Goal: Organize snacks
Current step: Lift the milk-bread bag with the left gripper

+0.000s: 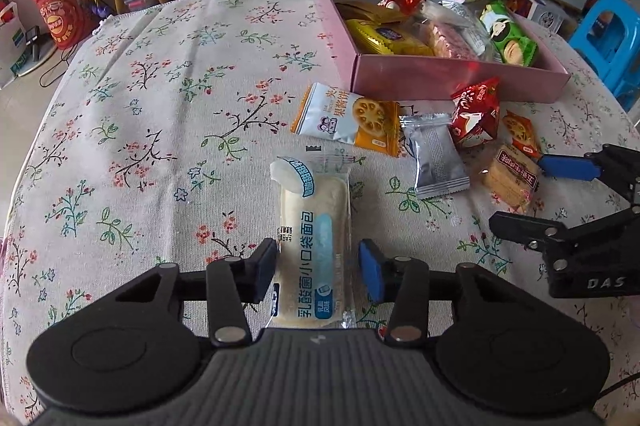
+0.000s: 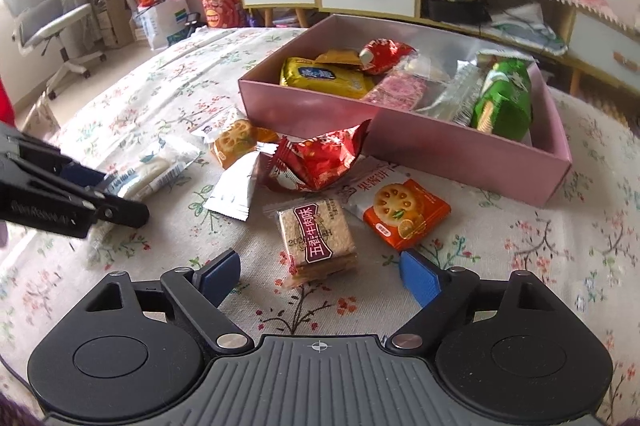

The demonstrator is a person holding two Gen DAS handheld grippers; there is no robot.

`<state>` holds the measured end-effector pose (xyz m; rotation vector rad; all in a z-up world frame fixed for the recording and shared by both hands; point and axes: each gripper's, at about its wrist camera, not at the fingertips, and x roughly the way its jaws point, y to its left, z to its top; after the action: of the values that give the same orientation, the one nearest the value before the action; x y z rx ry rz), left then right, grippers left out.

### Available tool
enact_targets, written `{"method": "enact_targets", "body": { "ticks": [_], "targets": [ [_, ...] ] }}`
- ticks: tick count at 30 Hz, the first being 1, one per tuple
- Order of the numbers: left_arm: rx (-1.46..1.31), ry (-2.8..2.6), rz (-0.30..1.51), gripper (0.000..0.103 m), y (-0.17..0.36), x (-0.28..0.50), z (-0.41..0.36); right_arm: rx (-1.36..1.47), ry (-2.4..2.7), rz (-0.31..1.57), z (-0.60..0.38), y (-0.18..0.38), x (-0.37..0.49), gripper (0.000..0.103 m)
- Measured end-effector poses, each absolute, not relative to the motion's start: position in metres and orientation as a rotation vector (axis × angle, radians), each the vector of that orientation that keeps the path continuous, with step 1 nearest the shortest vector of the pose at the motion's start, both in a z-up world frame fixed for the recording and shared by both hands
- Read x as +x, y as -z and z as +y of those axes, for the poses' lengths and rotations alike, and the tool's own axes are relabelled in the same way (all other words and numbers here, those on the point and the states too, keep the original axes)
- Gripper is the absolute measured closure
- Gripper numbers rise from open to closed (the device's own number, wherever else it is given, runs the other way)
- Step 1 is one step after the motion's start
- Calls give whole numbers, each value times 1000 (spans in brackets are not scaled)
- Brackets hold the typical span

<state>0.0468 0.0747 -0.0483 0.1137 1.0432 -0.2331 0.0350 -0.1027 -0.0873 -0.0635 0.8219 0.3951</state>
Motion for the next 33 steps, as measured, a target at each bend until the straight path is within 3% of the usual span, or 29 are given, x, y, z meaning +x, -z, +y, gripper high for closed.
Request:
{"method": "enact_targets", "body": {
  "ticks": [12, 23, 33],
  "targets": [
    [114, 231, 1047, 61, 48, 48, 74, 125, -410, 918, -118, 79, 34, 23],
    [88, 194, 1041, 65, 48, 53, 75, 108, -422, 941, -119, 79, 31, 23],
    [102, 186, 1030, 66, 48, 54, 73, -29, -430, 836, -103, 87, 41, 26]
  ]
}}
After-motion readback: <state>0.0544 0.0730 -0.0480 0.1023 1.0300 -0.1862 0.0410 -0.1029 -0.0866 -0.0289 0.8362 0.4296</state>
